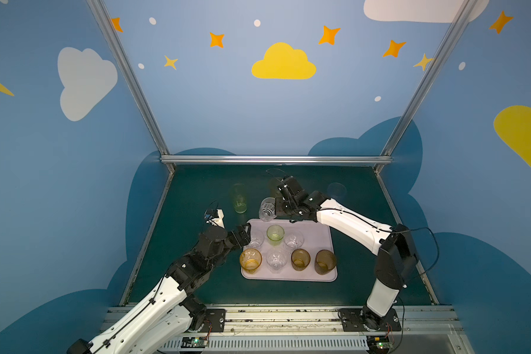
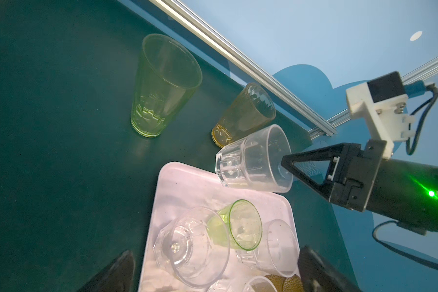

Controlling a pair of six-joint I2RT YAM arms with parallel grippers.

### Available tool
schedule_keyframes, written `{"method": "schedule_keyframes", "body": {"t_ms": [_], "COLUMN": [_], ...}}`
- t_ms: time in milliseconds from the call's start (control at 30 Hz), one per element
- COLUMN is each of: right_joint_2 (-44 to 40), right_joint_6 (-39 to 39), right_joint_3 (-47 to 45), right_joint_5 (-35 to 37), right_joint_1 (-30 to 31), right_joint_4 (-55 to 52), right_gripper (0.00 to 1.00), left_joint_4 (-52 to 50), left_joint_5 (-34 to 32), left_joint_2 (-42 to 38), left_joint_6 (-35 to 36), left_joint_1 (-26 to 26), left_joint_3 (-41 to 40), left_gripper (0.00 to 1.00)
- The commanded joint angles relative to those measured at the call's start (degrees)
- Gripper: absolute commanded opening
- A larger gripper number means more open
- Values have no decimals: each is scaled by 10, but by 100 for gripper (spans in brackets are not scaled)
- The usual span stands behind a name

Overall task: Place the glasses into the tray
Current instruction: Pick up the glass from the top-center of the table, then place the glass on the tray.

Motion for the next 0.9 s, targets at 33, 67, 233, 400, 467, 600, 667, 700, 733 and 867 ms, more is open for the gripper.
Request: {"method": "schedule_keyframes", "body": {"t_ms": [33,67,233,400,467,600,667,700,733,867], "right_joint_2": [-55,-67,-128,-184,-203,-240,-259,-269,-279,-311], "right_joint_6": [-9,-9,-16,-34,-42,-54,-54,-54,-54,-46], "right_joint_3": [-37,-51,-98,-124,-125,-140,-153,-162,-170,-208], "right_joint_5": [35,40,68,101,116,129,130,129,127,116], "right_joint_1": [3,4,3,2,-2,-12,-20,-26,-31,-45], "right_joint_4": [18,16,1,-18,-37,-53,-60,-64,-68,-79], "right_gripper": [0,0,0,0,0,0,0,0,0,0], "left_joint_4": [-2,-1,9,23,29,40,45,49,52,58], "left_joint_5": [20,23,42,52,53,57,56,56,55,37], "left_joint_2": [4,6,29,64,76,99,110,115,119,129], "left_joint_6": [-7,-6,-6,-5,-3,6,9,12,16,17], "left_joint_1": [2,2,1,-4,-9,-19,-24,-29,-34,-52], "left_joint_3": [18,20,31,48,55,68,75,77,80,87], "left_gripper": [100,100,100,100,100,100,100,100,100,100]}}
